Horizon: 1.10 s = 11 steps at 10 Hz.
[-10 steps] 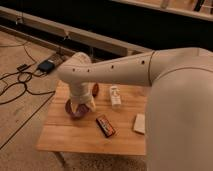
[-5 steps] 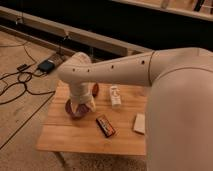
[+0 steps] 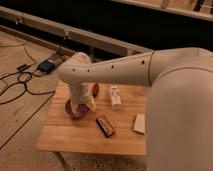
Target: Place the bottle in the ceramic bowl
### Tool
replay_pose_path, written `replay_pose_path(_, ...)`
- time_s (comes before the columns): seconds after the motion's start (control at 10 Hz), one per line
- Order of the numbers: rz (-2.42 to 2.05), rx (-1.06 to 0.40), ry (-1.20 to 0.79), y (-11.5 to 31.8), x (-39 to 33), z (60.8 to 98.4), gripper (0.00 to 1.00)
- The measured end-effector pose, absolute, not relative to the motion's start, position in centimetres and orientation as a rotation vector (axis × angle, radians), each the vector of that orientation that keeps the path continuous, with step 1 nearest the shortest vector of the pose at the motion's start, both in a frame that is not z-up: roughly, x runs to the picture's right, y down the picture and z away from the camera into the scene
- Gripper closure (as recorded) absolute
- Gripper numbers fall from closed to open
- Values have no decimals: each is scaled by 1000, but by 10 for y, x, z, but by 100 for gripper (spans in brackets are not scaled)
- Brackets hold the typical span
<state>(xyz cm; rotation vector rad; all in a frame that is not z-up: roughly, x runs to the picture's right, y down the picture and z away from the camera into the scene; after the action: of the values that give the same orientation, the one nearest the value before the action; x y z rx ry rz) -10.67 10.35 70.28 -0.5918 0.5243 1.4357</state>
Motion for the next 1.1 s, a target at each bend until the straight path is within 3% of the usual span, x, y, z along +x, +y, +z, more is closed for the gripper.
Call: replay_pose_path(1.1,1427,-581,527,100,-96,709,35)
